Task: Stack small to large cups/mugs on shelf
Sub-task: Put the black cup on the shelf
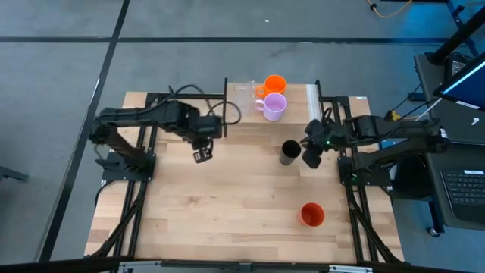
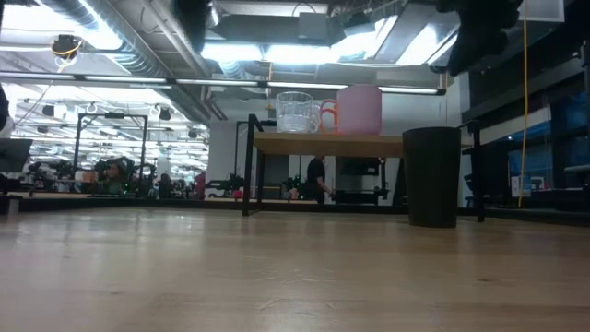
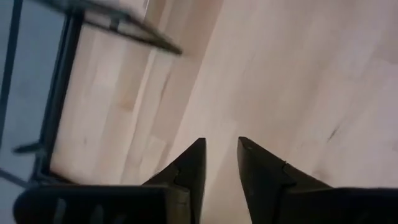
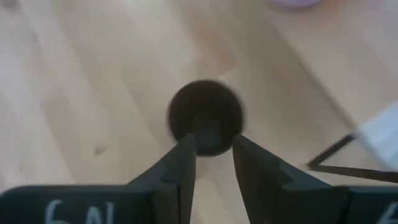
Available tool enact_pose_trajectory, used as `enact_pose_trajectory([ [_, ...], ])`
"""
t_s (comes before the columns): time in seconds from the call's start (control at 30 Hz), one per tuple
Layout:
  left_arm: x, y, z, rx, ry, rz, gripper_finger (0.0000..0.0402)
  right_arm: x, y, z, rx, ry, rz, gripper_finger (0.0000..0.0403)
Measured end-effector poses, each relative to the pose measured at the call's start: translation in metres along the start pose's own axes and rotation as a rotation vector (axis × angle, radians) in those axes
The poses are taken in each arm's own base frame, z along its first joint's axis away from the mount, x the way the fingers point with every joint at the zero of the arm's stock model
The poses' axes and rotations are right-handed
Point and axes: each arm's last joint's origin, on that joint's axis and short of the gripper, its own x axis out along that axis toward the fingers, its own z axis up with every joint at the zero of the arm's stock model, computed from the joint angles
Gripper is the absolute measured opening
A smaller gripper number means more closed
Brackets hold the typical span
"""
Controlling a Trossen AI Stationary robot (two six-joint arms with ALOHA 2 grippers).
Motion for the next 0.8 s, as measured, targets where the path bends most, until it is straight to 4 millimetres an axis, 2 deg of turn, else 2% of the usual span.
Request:
enact_pose_trajectory([
  [0.2, 0.023, -0.009, -0.034, -0.090, -0.085, -0.028, 0.0085, 0.011, 0.010, -0.011, -0.041, 0.058, 0.081, 0.0108],
  [0.47, 0.040, -0.028, -0.052, -0.051, -0.368, -0.153, 0.0085, 0.013, 0.012, -0.012, -0.054, 0.045, 0.092, 0.0108],
  [0.67, 0.056, -0.036, -0.065, -0.056, -0.486, -0.169, 0.0085, 0.017, 0.014, -0.009, 0.006, 0.042, 0.086, 0.0110],
  [0.8, 0.066, -0.042, -0.069, -0.055, -0.512, -0.187, 0.0085, 0.024, 0.017, -0.008, 0.002, 0.069, 0.074, 0.0136],
])
